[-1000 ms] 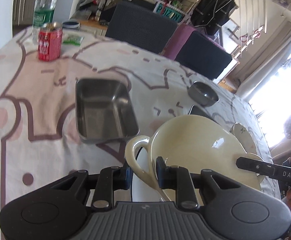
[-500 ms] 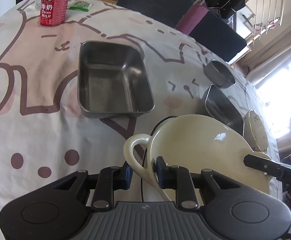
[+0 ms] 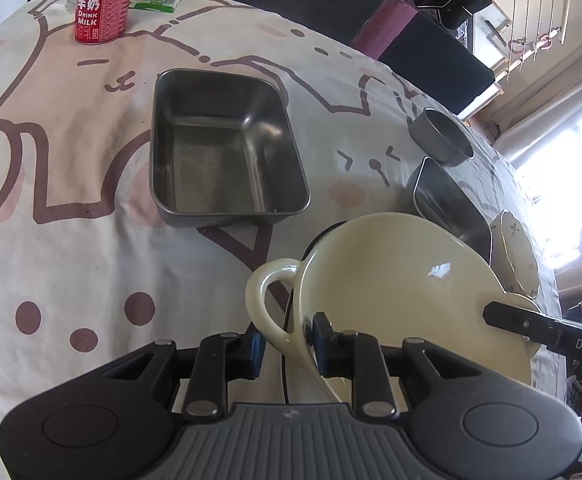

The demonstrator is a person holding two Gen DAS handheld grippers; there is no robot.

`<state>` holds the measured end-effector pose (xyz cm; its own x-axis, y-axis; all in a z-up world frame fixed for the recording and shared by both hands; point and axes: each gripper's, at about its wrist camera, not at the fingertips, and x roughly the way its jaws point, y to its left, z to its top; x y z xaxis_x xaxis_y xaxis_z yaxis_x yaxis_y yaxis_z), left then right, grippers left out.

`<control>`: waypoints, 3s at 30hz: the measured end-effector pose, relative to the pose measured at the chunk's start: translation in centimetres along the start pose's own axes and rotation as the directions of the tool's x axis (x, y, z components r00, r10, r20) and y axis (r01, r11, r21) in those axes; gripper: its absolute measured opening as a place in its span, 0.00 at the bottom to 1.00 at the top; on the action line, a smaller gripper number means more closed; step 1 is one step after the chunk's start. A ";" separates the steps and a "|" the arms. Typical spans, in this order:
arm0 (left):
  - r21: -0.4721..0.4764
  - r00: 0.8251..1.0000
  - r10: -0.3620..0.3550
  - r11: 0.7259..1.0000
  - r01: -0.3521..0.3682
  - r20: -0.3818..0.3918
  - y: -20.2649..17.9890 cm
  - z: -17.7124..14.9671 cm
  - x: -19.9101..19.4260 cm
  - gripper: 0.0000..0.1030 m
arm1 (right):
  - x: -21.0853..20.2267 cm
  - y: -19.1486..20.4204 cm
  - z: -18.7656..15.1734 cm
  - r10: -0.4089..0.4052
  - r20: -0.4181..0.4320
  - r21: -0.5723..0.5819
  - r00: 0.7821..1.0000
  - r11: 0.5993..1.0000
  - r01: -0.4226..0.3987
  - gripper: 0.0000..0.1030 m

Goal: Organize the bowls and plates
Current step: 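Carry the cream bowl with both grippers and lower it onto the white plate, then set the cream bowl down on the white plate with both grippers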

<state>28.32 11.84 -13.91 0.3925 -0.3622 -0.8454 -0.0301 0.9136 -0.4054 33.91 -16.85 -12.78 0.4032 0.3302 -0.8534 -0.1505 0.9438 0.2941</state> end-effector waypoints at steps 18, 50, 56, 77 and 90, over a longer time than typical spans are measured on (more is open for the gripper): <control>0.011 0.999 0.009 1.000 -0.008 -0.053 0.0 0.0 1.1 0.27 | 0.9 -0.3 -0.4 -0.023 -0.077 -0.010 0.997 1.000 0.023 0.24; 0.077 0.998 0.031 0.997 -0.026 -0.060 -0.6 -0.2 1.1 0.31 | 2.1 -0.2 -1.4 -0.063 -0.188 -0.131 0.980 0.991 0.038 0.32; 0.100 0.997 0.049 0.994 -0.043 -0.056 -0.9 -0.2 1.1 0.35 | 2.1 -0.3 -1.4 -0.066 -0.185 -0.128 0.981 0.991 0.043 0.33; 0.111 0.997 0.063 0.992 -0.057 -0.052 -0.9 -0.3 0.7 0.37 | 2.2 -1.2 -0.9 -0.072 -0.163 -0.105 0.984 0.993 0.055 0.35; 0.133 0.994 0.096 0.987 -0.088 -0.056 -1.2 -0.4 0.6 0.41 | 2.6 -0.9 -0.6 -0.054 -0.162 -0.097 0.985 0.994 0.039 0.35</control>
<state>28.25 10.49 -14.02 0.3361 -0.2825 -0.8985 0.0576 0.9584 -0.2797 34.60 -16.88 -15.54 0.2591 0.2724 -0.9267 -0.2218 0.9506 0.2174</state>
